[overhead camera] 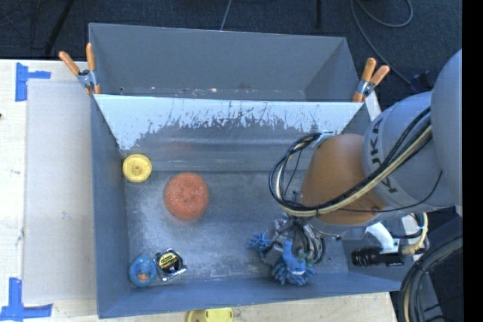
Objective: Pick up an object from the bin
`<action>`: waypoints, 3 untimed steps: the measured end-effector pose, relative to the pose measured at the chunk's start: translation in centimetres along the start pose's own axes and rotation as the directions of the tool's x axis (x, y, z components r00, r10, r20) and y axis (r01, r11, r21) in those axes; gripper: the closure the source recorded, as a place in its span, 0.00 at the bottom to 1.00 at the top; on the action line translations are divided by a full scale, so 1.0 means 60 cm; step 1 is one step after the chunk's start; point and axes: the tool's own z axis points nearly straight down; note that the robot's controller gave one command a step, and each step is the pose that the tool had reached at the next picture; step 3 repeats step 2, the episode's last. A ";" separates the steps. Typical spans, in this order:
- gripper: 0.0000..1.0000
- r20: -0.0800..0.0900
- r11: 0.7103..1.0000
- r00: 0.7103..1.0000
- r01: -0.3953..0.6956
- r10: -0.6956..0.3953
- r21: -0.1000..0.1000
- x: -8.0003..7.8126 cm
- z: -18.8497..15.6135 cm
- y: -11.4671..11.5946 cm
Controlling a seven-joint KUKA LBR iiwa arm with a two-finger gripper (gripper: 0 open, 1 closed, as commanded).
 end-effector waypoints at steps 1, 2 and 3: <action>1.00 0.000 1.000 1.000 0.000 0.000 0.000 0.000 0.000 0.000; 1.00 -0.001 1.000 1.000 0.000 0.000 0.000 0.000 -0.002 0.000; 1.00 -0.001 1.000 1.000 0.000 0.000 0.000 0.000 -0.002 0.000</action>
Offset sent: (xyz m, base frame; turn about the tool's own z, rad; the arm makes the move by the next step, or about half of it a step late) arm 0.0000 -0.0001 0.0109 0.0000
